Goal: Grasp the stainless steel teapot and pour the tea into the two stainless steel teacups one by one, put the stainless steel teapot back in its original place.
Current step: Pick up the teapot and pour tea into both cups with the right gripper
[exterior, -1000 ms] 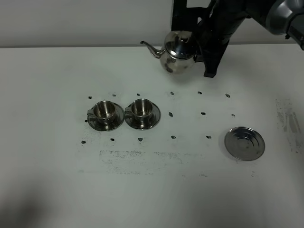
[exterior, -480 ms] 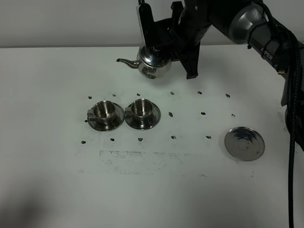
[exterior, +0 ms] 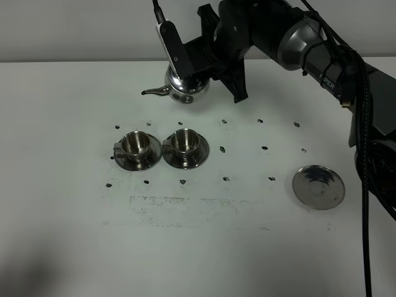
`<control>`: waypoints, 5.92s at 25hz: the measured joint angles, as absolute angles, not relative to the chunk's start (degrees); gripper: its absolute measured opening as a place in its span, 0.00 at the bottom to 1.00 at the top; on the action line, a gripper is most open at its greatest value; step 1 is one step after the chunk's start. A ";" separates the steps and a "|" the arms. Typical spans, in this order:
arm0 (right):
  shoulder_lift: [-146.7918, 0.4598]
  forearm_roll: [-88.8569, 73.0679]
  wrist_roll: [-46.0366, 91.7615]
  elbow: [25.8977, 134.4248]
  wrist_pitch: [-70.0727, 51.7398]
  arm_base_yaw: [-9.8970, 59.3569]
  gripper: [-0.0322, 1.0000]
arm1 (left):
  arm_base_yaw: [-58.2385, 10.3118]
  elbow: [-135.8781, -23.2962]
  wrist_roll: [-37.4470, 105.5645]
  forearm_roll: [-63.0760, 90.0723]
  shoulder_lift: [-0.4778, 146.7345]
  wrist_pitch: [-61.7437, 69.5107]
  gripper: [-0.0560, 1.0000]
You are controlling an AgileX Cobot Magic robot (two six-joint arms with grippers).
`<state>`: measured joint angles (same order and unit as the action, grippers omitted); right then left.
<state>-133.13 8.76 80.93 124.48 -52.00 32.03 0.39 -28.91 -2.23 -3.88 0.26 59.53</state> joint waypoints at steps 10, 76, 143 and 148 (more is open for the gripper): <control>-134.60 12.16 84.91 124.48 -48.95 34.41 0.22 | 0.39 -28.91 -2.23 -3.88 0.26 59.53 0.67; -139.53 30.85 87.01 124.95 -40.74 39.72 0.22 | 0.39 -28.91 -2.17 -3.88 0.26 59.53 0.67; -139.44 25.50 86.19 124.95 -42.09 38.57 0.22 | 0.39 -28.91 -2.22 -3.88 0.26 59.53 0.67; -138.97 21.78 84.46 124.95 -43.18 37.34 0.22 | 0.39 -28.91 -2.22 -3.88 0.26 59.53 0.67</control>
